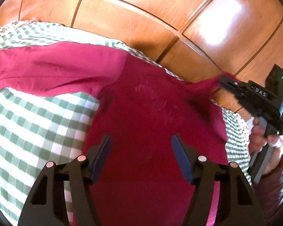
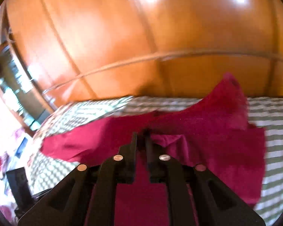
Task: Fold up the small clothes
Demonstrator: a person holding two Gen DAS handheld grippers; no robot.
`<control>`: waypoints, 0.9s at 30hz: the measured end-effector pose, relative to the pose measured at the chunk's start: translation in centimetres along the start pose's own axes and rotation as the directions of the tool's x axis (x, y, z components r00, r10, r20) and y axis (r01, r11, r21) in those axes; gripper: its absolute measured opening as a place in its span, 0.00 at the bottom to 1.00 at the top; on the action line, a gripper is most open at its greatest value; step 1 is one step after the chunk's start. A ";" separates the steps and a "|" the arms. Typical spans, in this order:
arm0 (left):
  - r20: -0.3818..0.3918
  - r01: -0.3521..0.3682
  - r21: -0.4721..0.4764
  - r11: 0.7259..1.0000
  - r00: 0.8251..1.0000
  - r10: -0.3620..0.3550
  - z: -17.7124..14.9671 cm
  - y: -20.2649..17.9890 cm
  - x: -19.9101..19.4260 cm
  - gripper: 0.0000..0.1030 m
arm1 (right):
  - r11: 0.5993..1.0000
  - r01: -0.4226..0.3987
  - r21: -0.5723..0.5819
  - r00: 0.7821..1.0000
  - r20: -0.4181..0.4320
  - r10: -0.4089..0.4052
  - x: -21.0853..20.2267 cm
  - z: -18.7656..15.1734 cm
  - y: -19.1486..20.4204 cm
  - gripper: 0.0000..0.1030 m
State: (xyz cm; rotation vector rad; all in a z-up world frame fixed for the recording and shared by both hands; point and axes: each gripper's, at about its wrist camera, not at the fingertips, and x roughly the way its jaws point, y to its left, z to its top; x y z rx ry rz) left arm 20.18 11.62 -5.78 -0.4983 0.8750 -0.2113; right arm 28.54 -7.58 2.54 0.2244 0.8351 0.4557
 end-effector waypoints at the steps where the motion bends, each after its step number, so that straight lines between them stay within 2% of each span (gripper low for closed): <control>1: -0.003 0.010 -0.002 1.000 1.000 -0.010 0.3 0.0 0.3 0.60 | 1.000 -0.006 0.017 1.000 0.015 0.005 0.1 0.1 -0.3 0.52; 2: -0.004 0.012 -0.001 1.000 1.000 -0.012 0.5 0.0 0.5 0.60 | 0.999 -0.010 0.032 0.999 0.036 0.008 -0.3 -0.1 -0.3 0.59; 7: -0.024 0.031 -0.005 0.999 0.999 -0.031 2.0 -0.3 2.6 0.57 | 0.992 0.005 0.129 0.998 0.053 -0.012 -3.2 -2.6 -4.1 0.59; 11: -0.031 0.052 0.011 0.999 0.998 -0.052 4.0 -2.1 4.7 0.57 | 0.980 0.073 0.185 0.997 0.013 -0.077 -6.9 -7.5 -7.9 0.59; 13: -0.018 0.057 0.057 0.997 0.998 -0.056 4.8 -4.1 5.1 0.57 | 0.969 0.117 0.219 0.993 -0.020 -0.115 -8.1 -10.2 -10.0 0.59; 15: -0.013 0.056 0.132 0.990 0.998 -0.055 4.8 -6.4 5.5 0.69 | 0.956 0.139 0.257 0.990 -0.031 -0.135 -9.1 -12.2 -11.6 0.60; 16: -0.003 0.041 0.183 0.982 0.999 -0.041 4.6 -7.9 5.7 0.80 | 0.949 0.143 0.282 0.990 -0.036 -0.138 -9.5 -13.1 -12.6 0.62; 17: 0.009 0.017 0.223 0.975 1.000 -0.019 4.3 -9.2 6.1 0.83 | 0.937 0.153 0.312 0.988 -0.040 -0.148 -9.9 -14.3 -13.4 0.64; 22: 0.020 -0.112 0.390 0.914 0.993 0.113 3.7 -14.3 9.2 0.83 | 0.900 0.136 0.415 0.990 -0.039 -0.132 -10.5 -16.9 -15.5 0.64; 27: 0.112 -0.237 0.484 0.842 0.972 0.209 4.8 -18.8 11.7 0.83 | 0.911 0.121 0.395 0.992 -0.027 -0.120 -10.3 -17.2 -14.5 0.68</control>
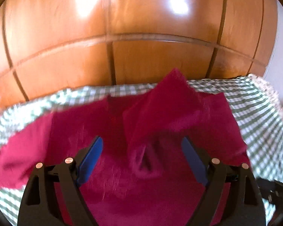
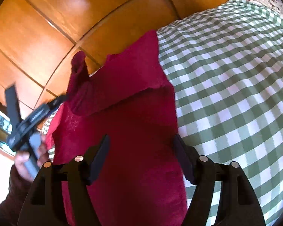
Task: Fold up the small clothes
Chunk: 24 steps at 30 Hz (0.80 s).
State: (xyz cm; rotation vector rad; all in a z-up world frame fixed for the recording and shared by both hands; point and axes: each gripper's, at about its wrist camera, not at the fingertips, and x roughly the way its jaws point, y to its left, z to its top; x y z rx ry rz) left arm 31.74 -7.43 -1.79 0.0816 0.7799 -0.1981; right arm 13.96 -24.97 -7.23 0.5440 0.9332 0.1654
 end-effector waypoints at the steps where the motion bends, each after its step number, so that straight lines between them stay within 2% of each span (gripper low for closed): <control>1: -0.004 -0.013 0.003 1.000 1.000 0.013 0.5 -0.2 0.3 0.83 | 1.000 -0.006 -0.012 1.000 -0.001 0.006 0.1 0.1 0.4 0.68; 3: -0.015 -0.026 -0.011 1.000 1.000 0.026 1.4 -0.2 1.2 0.81 | 0.999 -0.015 -0.031 1.000 -0.007 0.015 0.3 0.1 1.0 0.68; 4: -0.018 -0.021 -0.023 1.000 1.000 0.021 1.7 0.0 1.4 0.71 | 0.999 -0.021 -0.040 1.000 -0.009 0.020 0.6 0.3 1.3 0.68; 5: -0.025 -0.004 -0.046 0.999 1.000 0.002 1.8 0.4 1.3 0.52 | 0.999 -0.027 -0.047 1.000 -0.012 0.026 0.7 0.4 1.5 0.68; 6: -0.034 0.020 -0.080 0.997 0.999 -0.023 1.8 1.1 1.3 0.46 | 0.998 -0.031 -0.059 0.999 -0.015 0.031 1.0 0.6 1.8 0.68; 7: -0.040 0.058 -0.151 0.987 0.997 -0.065 1.7 2.5 1.1 0.36 | 0.997 -0.034 -0.071 0.999 -0.017 0.033 1.3 0.8 2.1 0.68; 8: -0.040 0.085 -0.216 0.973 0.995 -0.096 1.4 3.8 1.0 0.31 | 0.996 -0.035 -0.079 0.999 -0.019 0.034 1.6 1.1 2.4 0.68; 9: -0.031 0.128 -0.312 0.941 0.989 -0.145 0.7 6.0 0.6 0.28 | 0.995 -0.030 -0.090 0.999 -0.021 0.029 2.2 1.5 2.6 0.68; 10: -0.022 0.158 -0.369 0.916 0.984 -0.178 0.0 7.3 0.4 0.26 | 0.995 -0.022 -0.095 1.000 -0.020 0.020 2.7 1.8 2.8 0.68; 13: 0.011 0.227 -0.547 0.805 0.964 -0.265 -3.4 11.9 -0.4 0.27 | 0.997 0.015 -0.082 1.000 -0.006 -0.015 3.7 2.7 2.5 0.68; 15: 0.029 0.256 -0.603 0.756 0.953 -0.300 -5.6 13.9 -0.8 0.55 | 0.998 0.022 -0.062 1.000 -0.008 -0.022 4.1 2.9 2.1 0.68; 16: 0.040 0.252 -0.626 0.738 0.955 -0.293 -6.8 15.0 -1.1 0.70 | 0.998 0.026 -0.061 1.000 -0.008 -0.027 4.2 2.9 2.0 0.68; 17: 0.044 0.243 -0.641 0.728 0.959 -0.281 -7.6 15.7 -1.3 0.76 | 0.997 0.032 -0.066 0.999 -0.006 -0.032 4.2 2.9 2.1 0.68; 18: 0.046 0.242 -0.653 0.718 0.959 -0.281 -8.2 16.4 -1.3 0.76 | 0.997 0.040 -0.073 0.999 -0.006 -0.041 4.1 2.9 2.2 0.68; 22: 0.059 0.278 -0.719 0.637 0.937 -0.343 -9.5 18.8 -0.4 0.76 | 0.993 0.066 -0.096 0.998 0.006 -0.066 3.3 2.9 2.6 0.68; 23: 0.059 0.284 -0.724 0.629 0.934 -0.353 -9.5 19.0 0.0 0.75 | 0.993 0.070 -0.098 0.998 0.011 -0.070 3.2 3.0 2.7 0.71; 24: 0.057 0.281 -0.720 0.635 0.935 -0.350 -9.2 19.1 0.4 0.74 | 0.992 0.072 -0.103 0.997 0.019 -0.071 3.0 3.2 2.9 0.71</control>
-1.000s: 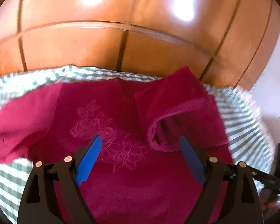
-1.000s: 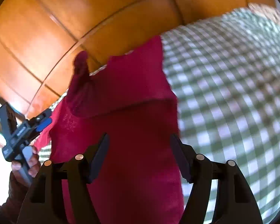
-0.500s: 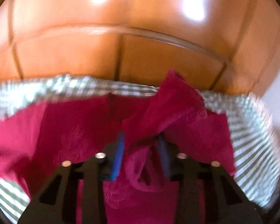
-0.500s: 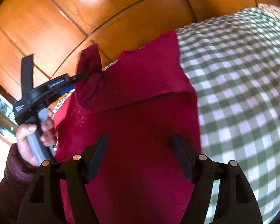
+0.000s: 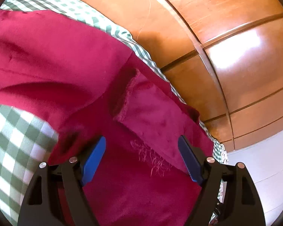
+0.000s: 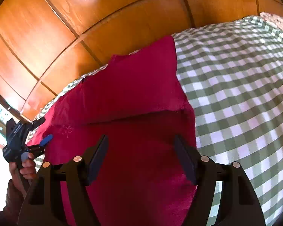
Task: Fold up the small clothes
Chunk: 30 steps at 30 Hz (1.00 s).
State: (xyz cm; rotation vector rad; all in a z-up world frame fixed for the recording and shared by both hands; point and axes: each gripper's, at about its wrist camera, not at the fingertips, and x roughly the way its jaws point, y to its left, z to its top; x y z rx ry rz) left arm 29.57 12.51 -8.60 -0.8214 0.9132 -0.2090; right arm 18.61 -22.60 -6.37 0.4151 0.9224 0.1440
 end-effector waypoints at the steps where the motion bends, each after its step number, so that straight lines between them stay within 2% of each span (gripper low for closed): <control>1: 0.001 -0.008 0.014 1.000 1.000 0.008 0.3 -0.1 0.3 0.68 | 1.000 0.001 -0.005 1.000 0.004 -0.001 -0.1 0.3 0.2 0.71; 3: -0.008 -0.028 0.046 0.999 1.000 0.028 0.6 -0.7 1.1 0.46 | 1.000 0.000 -0.020 1.000 0.018 0.000 -0.1 1.0 0.9 0.71; 4: -0.025 -0.034 0.060 0.998 0.999 0.036 0.8 -0.9 1.6 0.20 | 1.000 -0.001 -0.031 1.000 0.023 0.002 0.0 1.4 1.3 0.71; 5: -0.039 -0.038 0.073 0.997 0.998 0.040 1.0 -1.1 1.8 0.00 | 0.999 0.000 -0.046 1.000 0.031 0.002 0.1 1.8 1.8 0.71; 11: -0.003 -0.076 0.149 0.986 0.997 0.078 -1.0 -2.0 -0.2 0.00 | 0.986 0.064 -0.155 0.997 0.061 -0.055 2.6 4.3 4.7 0.71; 14: 0.004 -0.114 0.169 0.979 0.993 0.115 -1.6 -1.5 -0.3 0.00 | 0.960 0.199 -0.197 0.980 0.029 -0.197 5.4 4.2 4.1 0.71; 16: -0.009 -0.113 0.166 0.980 0.993 0.116 -1.6 -1.0 -0.2 0.00 | 0.950 0.244 -0.196 0.969 0.006 -0.247 6.5 3.5 3.0 0.68; 20: 0.026 -0.123 0.173 0.977 0.992 0.121 -1.6 -0.8 -1.2 0.00 | 0.948 0.235 -0.212 0.972 0.062 -0.227 6.4 2.2 2.3 0.67; 24: 0.019 -0.125 0.193 0.973 0.992 0.123 -2.0 -1.4 -1.1 0.00 | 0.944 0.247 -0.220 0.969 0.076 -0.235 6.8 1.9 2.2 0.68; 26: 0.029 -0.155 0.176 0.972 0.988 0.152 -2.1 -1.1 -0.9 0.02 | 0.948 0.240 -0.209 0.970 0.074 -0.230 6.9 2.1 1.9 0.69; 27: 0.024 -0.141 0.149 0.979 0.990 0.139 -1.9 -0.7 -0.8 0.09 | 0.944 0.249 -0.216 0.968 0.077 -0.237 6.9 2.0 2.1 0.69; 28: 0.010 -0.106 0.099 0.989 0.994 0.105 -1.7 -0.1 -0.9 0.41 | 0.940 0.258 -0.224 0.966 0.081 -0.246 6.9 1.9 2.3 0.69; 29: 0.026 -0.093 0.061 0.994 0.995 0.091 -1.6 0.3 -1.2 0.61 | 0.938 0.261 -0.226 0.965 0.083 -0.249 6.9 1.9 2.5 0.69; 30: 0.053 -0.082 0.038 0.996 0.995 0.080 -1.2 0.5 -1.6 0.61 | 0.938 0.262 -0.225 0.965 0.083 -0.250 6.9 2.0 2.4 0.69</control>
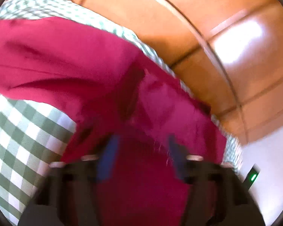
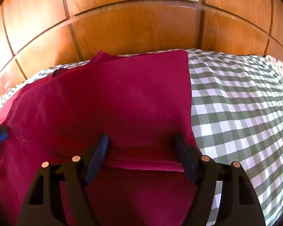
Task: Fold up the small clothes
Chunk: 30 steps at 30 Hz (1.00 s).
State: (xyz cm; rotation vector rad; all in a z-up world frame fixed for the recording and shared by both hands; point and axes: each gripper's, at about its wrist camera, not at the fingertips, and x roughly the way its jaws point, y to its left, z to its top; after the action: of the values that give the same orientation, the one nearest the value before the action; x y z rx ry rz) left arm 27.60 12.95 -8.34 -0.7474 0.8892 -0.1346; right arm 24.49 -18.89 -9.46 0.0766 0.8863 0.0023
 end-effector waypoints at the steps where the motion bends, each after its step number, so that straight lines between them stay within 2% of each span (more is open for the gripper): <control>1: -0.002 -0.005 0.004 1.000 1.000 0.005 0.2 0.0 0.1 0.60 | 1.000 0.000 0.000 1.000 -0.001 0.000 0.0 0.0 0.1 0.69; 3: -0.013 -0.022 0.004 1.000 1.000 0.022 1.1 -0.1 0.9 0.46 | 1.000 0.006 -0.006 1.000 -0.002 -0.006 0.1 0.0 0.2 0.70; 4: -0.022 -0.026 0.009 1.000 0.999 0.026 1.3 -0.2 1.3 0.28 | 1.000 0.010 -0.010 1.000 -0.002 -0.010 0.0 0.0 0.2 0.70; 5: -0.031 -0.035 0.021 0.999 0.999 0.036 1.6 -0.4 1.7 0.18 | 1.000 0.013 -0.011 1.000 -0.002 -0.013 0.1 0.1 0.3 0.70; 6: -0.029 -0.047 0.041 0.998 0.998 0.048 1.8 -0.6 2.1 0.15 | 1.000 0.015 -0.012 1.000 -0.001 -0.015 0.1 0.1 0.3 0.70; 7: -0.027 -0.058 0.057 0.997 0.998 0.060 1.9 -0.9 2.2 0.07 | 1.000 0.015 -0.012 1.000 0.000 -0.015 0.1 0.0 0.3 0.70; 8: -0.022 -0.066 0.063 0.996 0.997 0.067 1.9 -1.1 2.1 0.06 | 1.000 0.017 -0.013 1.000 0.000 -0.017 0.1 0.0 0.4 0.70; 10: 0.031 -0.062 0.085 0.994 0.998 0.060 1.5 -1.6 0.4 0.06 | 0.999 0.028 -0.020 1.000 0.005 -0.027 0.0 0.0 0.6 0.70; 12: 0.045 -0.084 0.113 0.990 0.996 0.079 0.9 -2.0 -0.4 0.06 | 0.999 0.029 -0.021 1.000 0.006 -0.029 0.1 -0.1 0.6 0.70; 14: 0.027 -0.157 0.171 0.973 0.988 0.155 0.4 -2.1 0.9 0.07 | 0.999 0.033 -0.023 0.999 0.006 -0.033 0.1 -0.1 0.7 0.70; 15: 0.007 -0.194 0.183 0.964 0.980 0.196 0.3 -1.8 1.9 0.11 | 0.999 0.033 -0.024 0.999 0.008 -0.033 0.2 -0.1 0.7 0.70; 16: -0.021 -0.206 0.173 0.963 0.977 0.213 0.3 -1.1 3.0 0.15 | 0.999 0.030 -0.021 1.000 0.008 -0.029 0.2 -0.1 0.7 0.70; 18: -0.013 -0.173 0.129 0.976 0.984 0.176 0.3 -0.5 2.6 0.15 | 0.999 0.027 -0.018 1.000 0.009 -0.027 0.2 -0.1 0.6 0.70; 19: -0.015 -0.158 0.111 0.981 0.987 0.161 0.3 -0.5 1.8 0.19 | 1.000 0.025 -0.016 1.000 0.010 -0.025 0.2 -0.1 0.6 0.70; 20: -0.007 -0.151 0.103 0.983 0.988 0.152 0.2 -0.4 1.1 0.29 | 1.000 0.023 -0.013 1.000 0.010 -0.023 0.2 -0.1 0.5 0.70; 22: 0.036 -0.143 0.092 0.985 0.989 0.140 -0.3 0.2 -1.2 0.41 | 1.000 0.018 -0.009 1.000 0.010 -0.018 0.2 -0.2 0.5 0.70; 24: 0.054 -0.131 0.059 0.990 0.990 0.128 -0.3 1.6 -3.6 0.42 | 1.000 0.017 -0.006 1.000 0.011 -0.017 0.2 -0.2 0.5 0.70; 27: 0.083 -0.155 -0.036 0.987 0.984 0.158 -0.2 4.8 -7.1 0.40 | 1.000 0.018 -0.006 1.000 0.012 -0.017 0.1 -0.2 0.5 0.70; 30: 0.113 -0.149 -0.155 0.977 0.979 0.167 0.2 9.7 -11.3 0.40 | 1.000 0.022 -0.008 1.000 0.012 -0.022 0.1 -0.1 0.6 0.70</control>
State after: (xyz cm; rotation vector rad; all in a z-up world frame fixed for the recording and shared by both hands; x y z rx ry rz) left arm 18.71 24.82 -7.11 -0.8081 0.8411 0.1190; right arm 24.46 -18.25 -9.57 0.0595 0.8753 -0.0148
